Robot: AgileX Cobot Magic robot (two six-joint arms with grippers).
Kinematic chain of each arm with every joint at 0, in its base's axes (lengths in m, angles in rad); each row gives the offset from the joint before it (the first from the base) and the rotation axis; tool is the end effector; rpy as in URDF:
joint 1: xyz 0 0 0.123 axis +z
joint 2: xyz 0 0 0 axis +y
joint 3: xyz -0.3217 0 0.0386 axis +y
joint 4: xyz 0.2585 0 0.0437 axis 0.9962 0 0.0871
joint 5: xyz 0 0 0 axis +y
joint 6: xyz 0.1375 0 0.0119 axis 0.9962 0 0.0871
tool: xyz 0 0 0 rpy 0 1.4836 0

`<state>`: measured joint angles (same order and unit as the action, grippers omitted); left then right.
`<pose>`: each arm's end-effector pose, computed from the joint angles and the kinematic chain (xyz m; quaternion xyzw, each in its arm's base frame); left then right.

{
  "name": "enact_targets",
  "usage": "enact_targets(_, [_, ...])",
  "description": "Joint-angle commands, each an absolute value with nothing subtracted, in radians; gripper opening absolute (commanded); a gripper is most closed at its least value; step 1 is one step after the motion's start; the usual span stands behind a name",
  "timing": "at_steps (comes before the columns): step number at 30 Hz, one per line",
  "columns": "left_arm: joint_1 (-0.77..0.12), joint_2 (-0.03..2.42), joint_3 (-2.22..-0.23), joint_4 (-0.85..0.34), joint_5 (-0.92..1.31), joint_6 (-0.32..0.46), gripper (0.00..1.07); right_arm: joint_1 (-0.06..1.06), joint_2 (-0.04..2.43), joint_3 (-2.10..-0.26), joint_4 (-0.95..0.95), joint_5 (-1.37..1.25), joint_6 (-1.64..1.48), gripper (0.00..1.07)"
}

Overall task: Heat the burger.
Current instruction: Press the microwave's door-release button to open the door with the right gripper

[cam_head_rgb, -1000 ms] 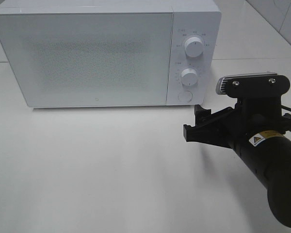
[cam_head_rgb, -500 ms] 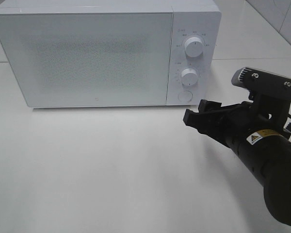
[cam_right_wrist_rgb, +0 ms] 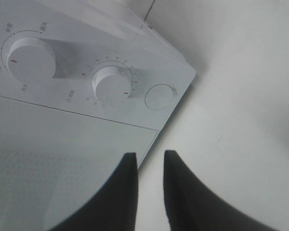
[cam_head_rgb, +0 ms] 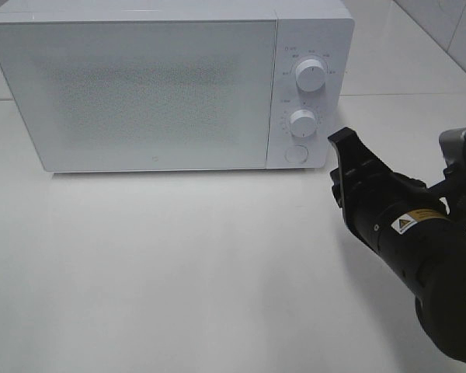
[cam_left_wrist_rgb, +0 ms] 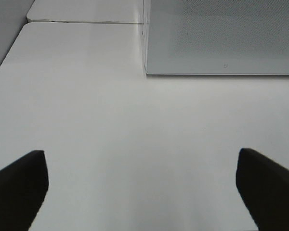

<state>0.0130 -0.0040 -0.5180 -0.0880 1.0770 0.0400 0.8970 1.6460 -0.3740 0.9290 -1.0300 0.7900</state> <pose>0.0034 -0.0106 0.2651 0.0140 0.8508 -0.0300 0.5244 0.2443 0.1541 0.1674 0.3880 0.7009 0.3401 0.4924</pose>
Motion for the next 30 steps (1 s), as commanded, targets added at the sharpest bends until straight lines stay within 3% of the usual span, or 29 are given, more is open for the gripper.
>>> enact_targets(1, [0.017, -0.020, -0.515, -0.093, 1.068, 0.042, 0.98, 0.901, 1.644, -0.381, 0.897, -1.022, 0.884, 0.18])
enact_targets(6, [0.017, -0.020, -0.515, -0.093, 1.068, 0.042, 0.98, 0.901, 1.644, -0.381, 0.878, -0.999, 1.059, 0.14])
enact_targets(10, [0.017, -0.020, -0.515, -0.093, 1.068, 0.042, 0.98, 0.901, 1.644, -0.381, 0.878, -0.974, 1.120, 0.00])
enact_targets(23, [0.017, -0.020, -0.515, -0.093, 1.068, 0.042, 0.98, 0.854, 1.644, -0.381, 0.868, -0.954, 1.216, 0.00])
enact_targets(30, [0.017, -0.020, -0.515, -0.093, 1.068, 0.042, 0.98, 0.776, 1.712, -0.411, 0.734, -0.949, 1.332, 0.00])
